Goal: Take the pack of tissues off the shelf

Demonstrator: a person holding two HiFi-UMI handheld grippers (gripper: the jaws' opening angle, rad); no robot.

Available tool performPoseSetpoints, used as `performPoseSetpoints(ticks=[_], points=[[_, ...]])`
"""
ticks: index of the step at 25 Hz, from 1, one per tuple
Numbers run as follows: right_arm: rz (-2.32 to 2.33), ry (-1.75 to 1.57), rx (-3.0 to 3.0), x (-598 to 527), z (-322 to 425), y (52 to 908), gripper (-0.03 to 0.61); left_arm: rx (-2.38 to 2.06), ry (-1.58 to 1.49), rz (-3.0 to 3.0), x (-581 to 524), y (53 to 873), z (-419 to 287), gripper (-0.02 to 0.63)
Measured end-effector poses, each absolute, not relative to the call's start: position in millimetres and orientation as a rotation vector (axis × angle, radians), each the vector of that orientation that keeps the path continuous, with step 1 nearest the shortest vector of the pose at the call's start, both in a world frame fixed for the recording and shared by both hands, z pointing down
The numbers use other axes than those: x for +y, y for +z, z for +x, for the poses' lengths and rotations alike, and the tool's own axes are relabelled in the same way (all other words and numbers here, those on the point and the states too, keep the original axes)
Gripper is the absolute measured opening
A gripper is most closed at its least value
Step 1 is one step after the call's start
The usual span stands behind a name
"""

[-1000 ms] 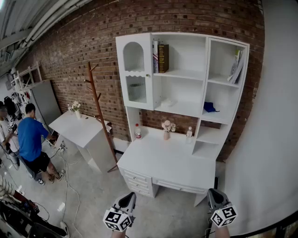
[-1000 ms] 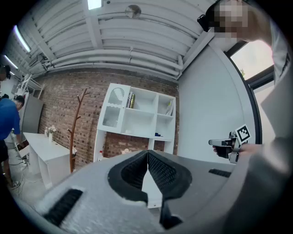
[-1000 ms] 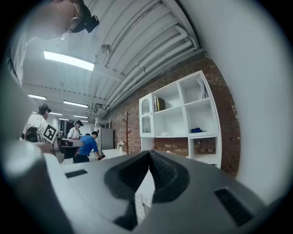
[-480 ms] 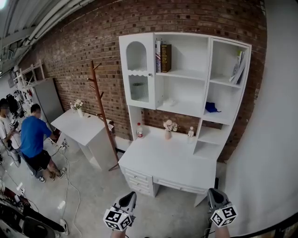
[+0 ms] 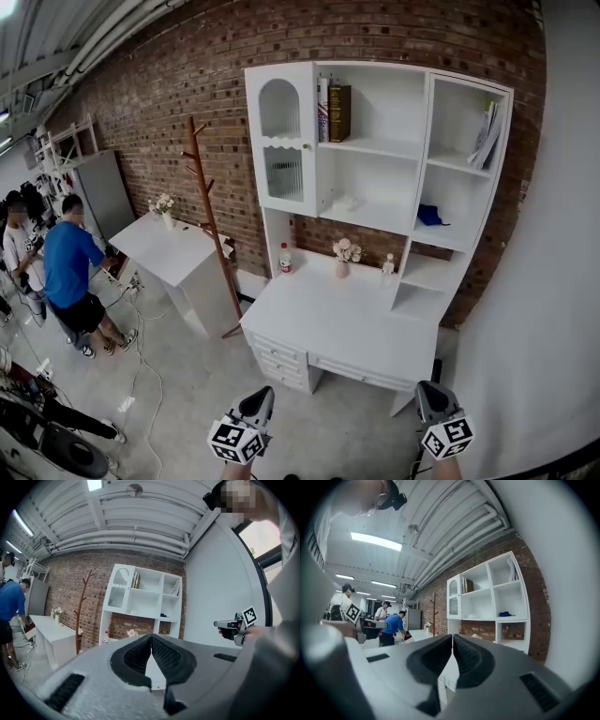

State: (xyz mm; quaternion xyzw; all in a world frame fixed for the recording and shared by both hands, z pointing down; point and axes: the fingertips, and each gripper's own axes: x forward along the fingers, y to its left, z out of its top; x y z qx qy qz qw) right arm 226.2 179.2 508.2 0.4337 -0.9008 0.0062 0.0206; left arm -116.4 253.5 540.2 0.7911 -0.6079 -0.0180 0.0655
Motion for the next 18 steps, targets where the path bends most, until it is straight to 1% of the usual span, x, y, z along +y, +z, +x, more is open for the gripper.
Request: performPoseSetpoints(ticks=[18], points=[[1.232, 0.072, -2.824, 147.6, 259.8, 529.2, 0.031, -1.909, -0.029, 2.316, 249.8, 548.2, -68.8, 0.026]])
